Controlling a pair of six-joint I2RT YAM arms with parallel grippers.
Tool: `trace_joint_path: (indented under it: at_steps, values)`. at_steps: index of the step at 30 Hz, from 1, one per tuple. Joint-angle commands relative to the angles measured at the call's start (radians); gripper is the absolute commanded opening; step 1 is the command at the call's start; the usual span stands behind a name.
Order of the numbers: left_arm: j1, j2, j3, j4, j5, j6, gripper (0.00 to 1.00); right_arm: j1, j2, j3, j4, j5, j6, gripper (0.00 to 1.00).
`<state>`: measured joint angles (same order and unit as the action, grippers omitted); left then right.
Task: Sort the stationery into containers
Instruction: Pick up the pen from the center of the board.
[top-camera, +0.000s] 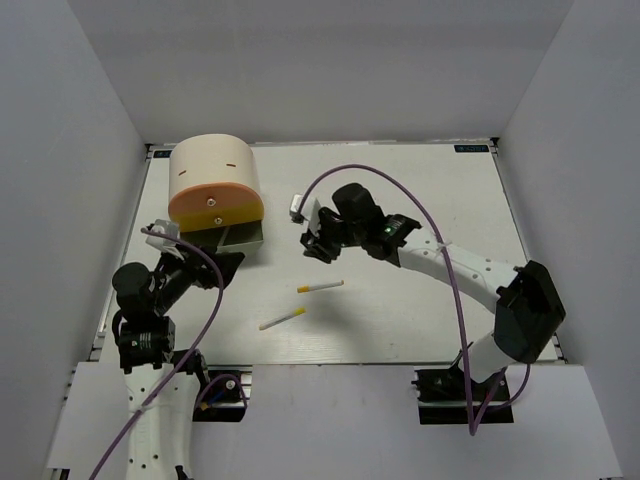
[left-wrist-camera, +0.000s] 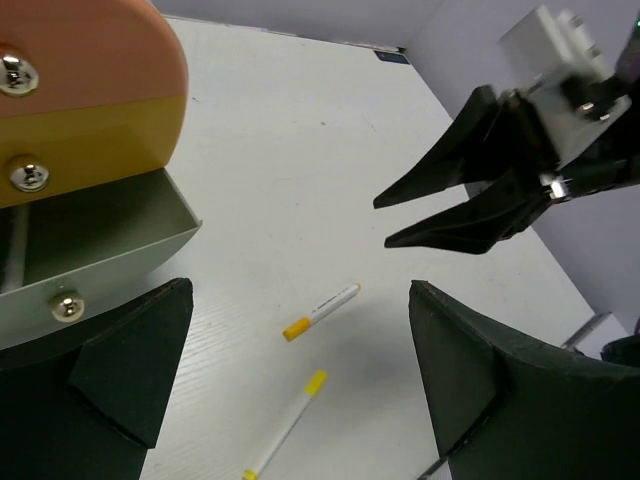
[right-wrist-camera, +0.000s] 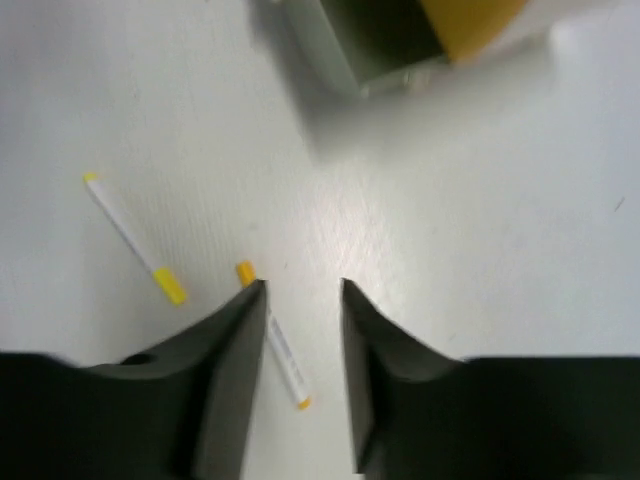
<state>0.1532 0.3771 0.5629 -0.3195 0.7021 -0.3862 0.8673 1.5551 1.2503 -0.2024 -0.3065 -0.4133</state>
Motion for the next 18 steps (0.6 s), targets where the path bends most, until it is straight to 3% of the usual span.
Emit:
trace_joint_path:
  at_steps: [1, 2, 5, 7, 11, 14, 17, 18]
  values:
    - [-0.003, 0.025, -0.003, 0.063, 0.085, -0.034, 0.99, -0.037, -0.078, -0.067, -0.031, -0.005, 0.116, 0.47]
    - [-0.003, 0.040, 0.009, 0.063, 0.085, -0.043, 0.99, -0.050, -0.090, -0.109, -0.026, -0.016, 0.129, 0.60]
    - [-0.003, 0.091, 0.041, 0.073, 0.105, -0.052, 0.99, -0.076, -0.162, -0.162, -0.020, -0.032, 0.153, 0.84]
    - [-0.003, 0.140, 0.052, 0.073, 0.123, -0.052, 0.99, -0.094, -0.211, -0.181, -0.020, -0.036, 0.154, 0.90]
    - [-0.012, 0.204, 0.087, 0.083, 0.132, -0.052, 0.99, -0.120, -0.300, -0.238, -0.019, -0.037, 0.176, 0.90]
    - [-0.021, 0.256, 0.100, 0.103, 0.142, -0.052, 0.99, -0.137, -0.345, -0.268, -0.012, -0.042, 0.192, 0.79]
    - [-0.059, 0.302, 0.109, 0.114, 0.122, -0.052, 0.99, -0.163, -0.386, -0.290, 0.015, -0.049, 0.203, 0.53]
    - [-0.090, 0.342, 0.118, 0.114, 0.100, -0.043, 0.99, -0.166, -0.389, -0.290, 0.014, -0.051, 0.202, 0.32]
